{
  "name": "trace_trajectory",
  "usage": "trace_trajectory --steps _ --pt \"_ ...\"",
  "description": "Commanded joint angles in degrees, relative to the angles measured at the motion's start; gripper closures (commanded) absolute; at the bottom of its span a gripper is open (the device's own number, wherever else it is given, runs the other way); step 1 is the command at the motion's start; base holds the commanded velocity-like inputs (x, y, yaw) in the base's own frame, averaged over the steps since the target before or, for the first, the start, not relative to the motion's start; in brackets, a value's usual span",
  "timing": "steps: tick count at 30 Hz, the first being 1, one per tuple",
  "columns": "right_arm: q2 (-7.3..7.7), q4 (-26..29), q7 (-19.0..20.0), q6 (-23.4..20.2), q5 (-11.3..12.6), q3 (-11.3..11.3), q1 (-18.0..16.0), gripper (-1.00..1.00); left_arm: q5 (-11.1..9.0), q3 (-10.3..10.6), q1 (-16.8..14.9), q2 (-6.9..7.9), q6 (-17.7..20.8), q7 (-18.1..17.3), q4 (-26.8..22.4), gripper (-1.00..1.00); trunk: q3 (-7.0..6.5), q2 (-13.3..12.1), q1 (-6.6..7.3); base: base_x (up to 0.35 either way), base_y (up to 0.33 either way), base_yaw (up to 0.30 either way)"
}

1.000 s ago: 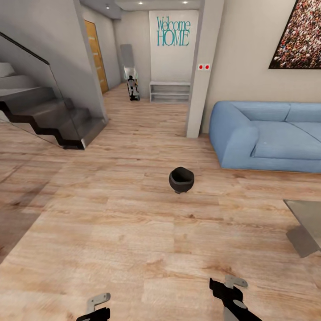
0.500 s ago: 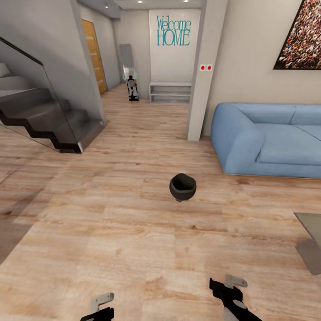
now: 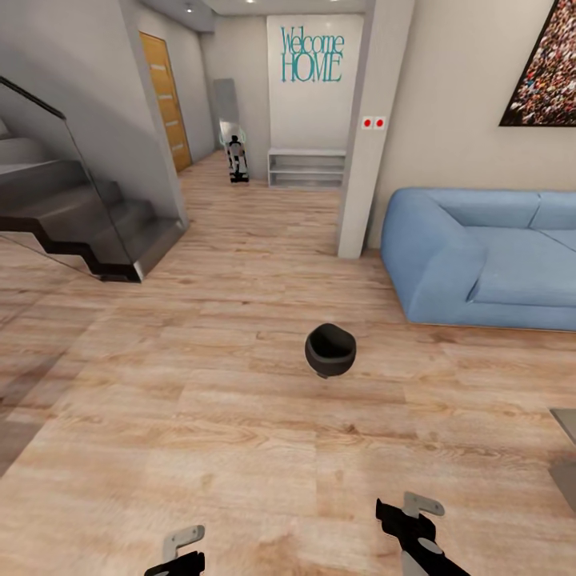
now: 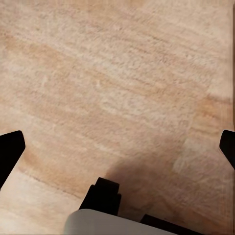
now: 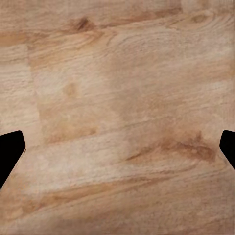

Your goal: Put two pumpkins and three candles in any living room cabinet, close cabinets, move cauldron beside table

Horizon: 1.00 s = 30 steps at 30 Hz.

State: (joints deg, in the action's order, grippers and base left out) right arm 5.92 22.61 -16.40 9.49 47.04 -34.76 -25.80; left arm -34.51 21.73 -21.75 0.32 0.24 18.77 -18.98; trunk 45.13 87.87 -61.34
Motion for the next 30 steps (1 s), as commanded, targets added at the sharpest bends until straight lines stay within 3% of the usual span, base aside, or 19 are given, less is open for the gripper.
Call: trace_trajectory --steps 1,30 --pt "0.06 0.1 -0.3 0.3 0.6 -0.5 0.0 -1.00 -0.4 0.4 0.0 0.03 0.0 0.4 -0.1 -1.00 0.04 0.0 -0.03 0.292 0.000 0.000" --pt "0.14 0.2 -0.3 0.3 0.7 -0.5 0.0 -1.00 -0.3 0.4 0.0 0.03 0.0 0.4 0.0 -1.00 0.04 0.0 -0.03 0.292 0.000 0.000"
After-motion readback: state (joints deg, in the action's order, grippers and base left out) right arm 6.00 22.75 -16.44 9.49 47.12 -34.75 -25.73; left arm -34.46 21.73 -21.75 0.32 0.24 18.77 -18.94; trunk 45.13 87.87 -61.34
